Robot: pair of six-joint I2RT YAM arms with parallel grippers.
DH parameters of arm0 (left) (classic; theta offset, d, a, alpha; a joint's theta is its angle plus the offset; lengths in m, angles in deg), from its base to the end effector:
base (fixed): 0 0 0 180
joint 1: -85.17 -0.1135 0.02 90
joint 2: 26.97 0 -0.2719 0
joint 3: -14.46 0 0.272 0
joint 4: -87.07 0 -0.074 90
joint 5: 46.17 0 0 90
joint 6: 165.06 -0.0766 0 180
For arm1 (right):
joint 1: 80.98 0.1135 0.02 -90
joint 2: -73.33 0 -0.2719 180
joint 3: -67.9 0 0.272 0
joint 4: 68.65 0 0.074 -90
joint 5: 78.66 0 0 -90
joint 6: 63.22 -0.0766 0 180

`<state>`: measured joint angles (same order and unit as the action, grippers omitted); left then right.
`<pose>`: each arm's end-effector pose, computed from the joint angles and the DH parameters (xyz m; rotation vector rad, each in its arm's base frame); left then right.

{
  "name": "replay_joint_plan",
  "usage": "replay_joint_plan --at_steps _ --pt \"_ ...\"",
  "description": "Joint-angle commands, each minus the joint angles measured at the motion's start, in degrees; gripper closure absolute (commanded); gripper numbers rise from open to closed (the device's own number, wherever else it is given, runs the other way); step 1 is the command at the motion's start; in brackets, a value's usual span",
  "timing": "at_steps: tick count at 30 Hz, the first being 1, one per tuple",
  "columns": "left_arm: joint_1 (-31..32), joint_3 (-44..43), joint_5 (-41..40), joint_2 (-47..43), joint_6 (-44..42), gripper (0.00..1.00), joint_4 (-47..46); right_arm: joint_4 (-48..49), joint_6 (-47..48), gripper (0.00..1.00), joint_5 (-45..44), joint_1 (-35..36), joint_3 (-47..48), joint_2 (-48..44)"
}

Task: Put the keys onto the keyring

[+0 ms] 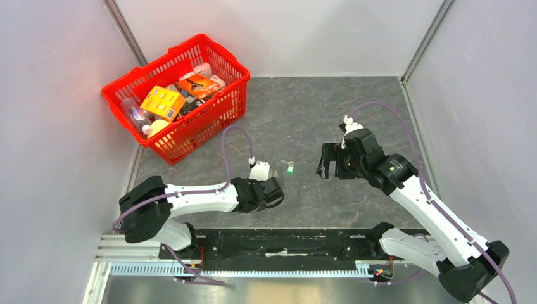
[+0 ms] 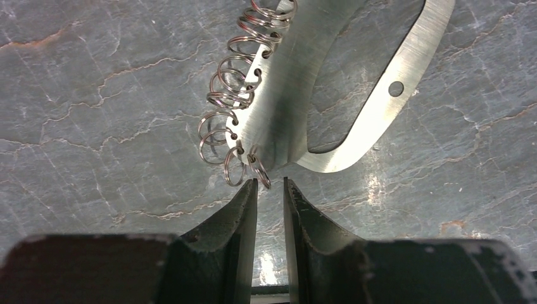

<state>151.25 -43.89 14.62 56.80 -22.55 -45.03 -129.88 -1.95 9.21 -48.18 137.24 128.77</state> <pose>0.1463 -0.2377 0.1321 0.2053 2.5528 0.0179 0.1964 0.1232 0.2921 -0.0691 2.4452 0.4496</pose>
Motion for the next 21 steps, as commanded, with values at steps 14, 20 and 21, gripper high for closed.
replay_joint_plan --at_steps 14,20,21 --pt "0.3 0.1 -4.6 0.4 4.0 0.75 -0.2 1.6 0.2 0.01 0.8 1.1 -0.3 -0.4" --pt "0.3 1.0 -4.6 0.7 4.5 0.77 -0.9 1.6 0.1 0.01 0.8 1.3 -0.1 -0.4" --pt "0.3 1.2 -4.6 0.8 4.5 0.77 -1.0 1.6 0.2 0.01 0.8 1.3 -0.1 -0.4"
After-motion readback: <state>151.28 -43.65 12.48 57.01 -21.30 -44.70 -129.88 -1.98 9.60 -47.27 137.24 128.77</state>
